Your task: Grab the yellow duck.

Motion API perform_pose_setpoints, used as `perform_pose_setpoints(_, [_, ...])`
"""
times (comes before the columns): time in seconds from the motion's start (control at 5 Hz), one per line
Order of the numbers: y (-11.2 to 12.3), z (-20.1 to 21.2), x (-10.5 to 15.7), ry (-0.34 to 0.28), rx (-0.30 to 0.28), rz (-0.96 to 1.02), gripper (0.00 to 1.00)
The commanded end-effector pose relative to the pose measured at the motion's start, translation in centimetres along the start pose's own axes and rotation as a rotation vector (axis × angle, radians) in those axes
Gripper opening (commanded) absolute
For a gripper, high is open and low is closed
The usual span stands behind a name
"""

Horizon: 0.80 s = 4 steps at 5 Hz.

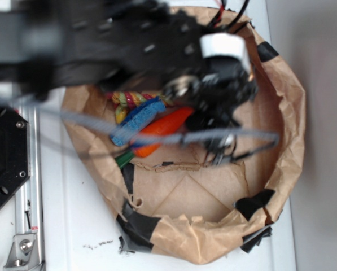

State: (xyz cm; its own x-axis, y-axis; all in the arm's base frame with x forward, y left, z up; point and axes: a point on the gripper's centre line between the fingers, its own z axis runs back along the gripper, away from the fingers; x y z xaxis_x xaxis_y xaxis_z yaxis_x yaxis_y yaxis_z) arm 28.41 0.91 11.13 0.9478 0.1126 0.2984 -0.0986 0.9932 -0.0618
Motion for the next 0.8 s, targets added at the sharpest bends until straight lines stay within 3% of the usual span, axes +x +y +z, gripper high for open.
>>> perform_pose_setpoints(0.0, [-3.3,3.4,-0.6,0.112,-0.043,-0.056,0.00])
perform_pose_setpoints(0.2, [-4.3,3.7,-0.6,0.023,0.135,0.113,0.00])
perform_pose_setpoints(0.6, [-3.4,3.6,-0.6,-0.031,0.190,0.231,0.00])
